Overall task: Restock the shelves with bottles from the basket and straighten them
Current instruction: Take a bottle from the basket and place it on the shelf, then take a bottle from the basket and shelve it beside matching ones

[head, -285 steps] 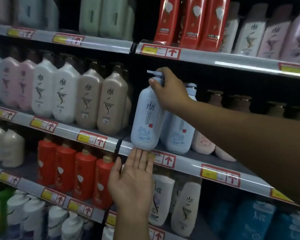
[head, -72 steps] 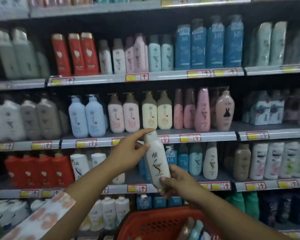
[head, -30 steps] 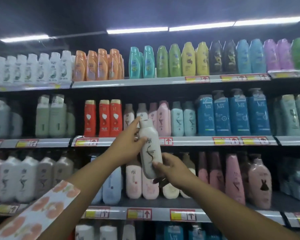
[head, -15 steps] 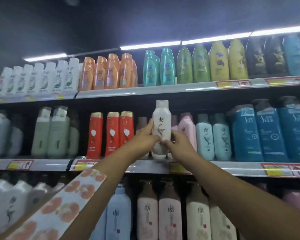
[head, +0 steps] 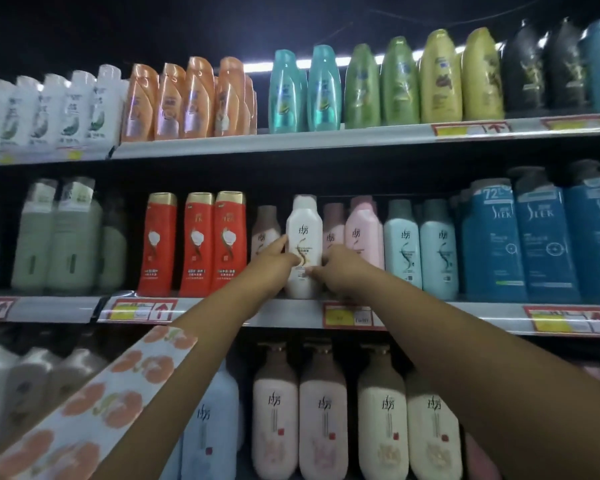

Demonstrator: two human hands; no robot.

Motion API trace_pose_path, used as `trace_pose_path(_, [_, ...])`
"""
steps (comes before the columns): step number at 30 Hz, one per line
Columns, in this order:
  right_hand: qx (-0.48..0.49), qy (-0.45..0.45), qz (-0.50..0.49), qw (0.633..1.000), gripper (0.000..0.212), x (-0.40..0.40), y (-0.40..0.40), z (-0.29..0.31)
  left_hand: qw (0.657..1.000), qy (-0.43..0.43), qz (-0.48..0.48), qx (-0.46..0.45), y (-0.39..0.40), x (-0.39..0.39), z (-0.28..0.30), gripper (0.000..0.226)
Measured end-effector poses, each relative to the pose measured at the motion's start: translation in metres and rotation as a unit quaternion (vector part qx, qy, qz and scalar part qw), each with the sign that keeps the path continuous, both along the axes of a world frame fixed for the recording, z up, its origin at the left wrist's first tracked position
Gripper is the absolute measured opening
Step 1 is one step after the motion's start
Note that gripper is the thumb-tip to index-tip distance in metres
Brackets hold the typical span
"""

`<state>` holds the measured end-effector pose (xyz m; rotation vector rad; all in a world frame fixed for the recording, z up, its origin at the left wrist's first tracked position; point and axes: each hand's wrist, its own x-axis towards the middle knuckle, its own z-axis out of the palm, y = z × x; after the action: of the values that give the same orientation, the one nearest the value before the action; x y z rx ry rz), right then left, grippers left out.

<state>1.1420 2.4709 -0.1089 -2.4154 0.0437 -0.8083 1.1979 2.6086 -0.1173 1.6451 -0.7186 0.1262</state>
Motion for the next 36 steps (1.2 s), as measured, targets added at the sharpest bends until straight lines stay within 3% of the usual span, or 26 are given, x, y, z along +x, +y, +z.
trace_pose_path(3, [-0.027,-0.007,-0.016,0.999,0.034,-0.002,0.001,-0.002,1.0,-0.007,0.014,0.013,-0.001,-0.001,-0.002,0.057])
trace_pose_path(5, [-0.037,-0.003,-0.025,0.999,0.038,-0.004,0.003,-0.003,0.998,-0.034,0.032,0.04,0.001,-0.013,-0.003,0.051])
trace_pose_path(10, [-0.138,-0.061,-0.072,0.986,0.033,-0.033,0.012,-0.014,0.977,-0.166,0.08,0.108,0.016,-0.04,-0.016,0.035])
trace_pose_path(14, [-0.287,-0.125,-0.102,0.944,0.031,-0.08,0.016,-0.055,0.901,-0.337,0.188,0.199,0.036,-0.075,-0.048,0.053])
trace_pose_path(18, [-0.366,-0.099,-0.09,0.921,0.036,-0.13,0.016,-0.122,0.815,-0.405,0.266,0.318,0.054,-0.118,-0.113,0.058])
trace_pose_path(21, [-0.39,-0.044,-0.099,0.914,0.045,-0.164,0.011,-0.176,0.783,-0.399,0.282,0.384,0.063,-0.149,-0.169,0.06])
trace_pose_path(24, [-0.378,0.005,-0.081,0.922,0.05,-0.195,0.006,-0.234,0.772,-0.4,0.271,0.413,0.068,-0.178,-0.226,0.051])
trace_pose_path(32, [-0.314,0.214,-0.057,0.923,0.068,-0.281,-0.006,-0.397,0.82,-0.29,0.124,0.479,0.059,-0.254,-0.409,0.05])
trace_pose_path(36, [-0.302,0.281,-0.055,0.909,0.065,-0.307,-0.009,-0.447,0.807,-0.24,0.094,0.531,0.044,-0.276,-0.467,0.052])
